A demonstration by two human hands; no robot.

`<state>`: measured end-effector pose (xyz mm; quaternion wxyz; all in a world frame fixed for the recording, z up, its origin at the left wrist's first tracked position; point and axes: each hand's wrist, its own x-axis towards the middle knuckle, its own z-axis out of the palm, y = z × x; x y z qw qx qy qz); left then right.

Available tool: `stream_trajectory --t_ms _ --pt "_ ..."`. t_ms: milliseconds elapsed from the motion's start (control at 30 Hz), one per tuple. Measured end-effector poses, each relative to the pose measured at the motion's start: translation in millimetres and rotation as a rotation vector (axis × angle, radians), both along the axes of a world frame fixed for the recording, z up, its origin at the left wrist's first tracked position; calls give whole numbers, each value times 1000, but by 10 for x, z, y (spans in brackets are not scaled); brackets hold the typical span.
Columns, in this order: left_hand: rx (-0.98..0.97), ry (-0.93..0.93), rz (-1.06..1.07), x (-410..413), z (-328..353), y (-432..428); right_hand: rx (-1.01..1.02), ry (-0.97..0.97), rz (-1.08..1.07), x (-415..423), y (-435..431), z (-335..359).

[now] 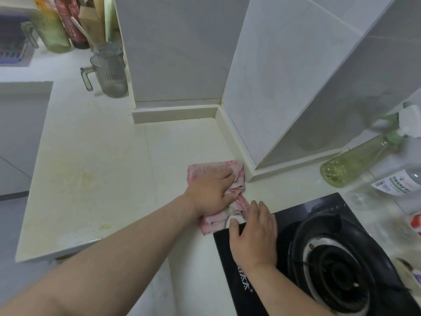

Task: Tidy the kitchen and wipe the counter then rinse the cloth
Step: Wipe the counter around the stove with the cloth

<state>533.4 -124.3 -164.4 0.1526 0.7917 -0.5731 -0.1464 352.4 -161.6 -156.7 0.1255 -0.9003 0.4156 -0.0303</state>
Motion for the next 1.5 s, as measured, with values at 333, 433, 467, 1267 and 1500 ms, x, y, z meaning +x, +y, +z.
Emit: stream_trajectory --t_ms 333,433,467,1267,1500 --pt "0 -12 41 327 -10 -295 -12 38 11 3 -5 15" --pt "-27 -32 89 415 19 -373 -13 60 15 7 -10 17" --pt "-37 -30 104 446 39 -398 -12 72 19 8 -12 20" --pt "1 -45 101 171 98 -244 -3 37 -7 14 4 40" --pt "-49 -13 61 -280 186 115 57 -133 -18 -28 4 37"
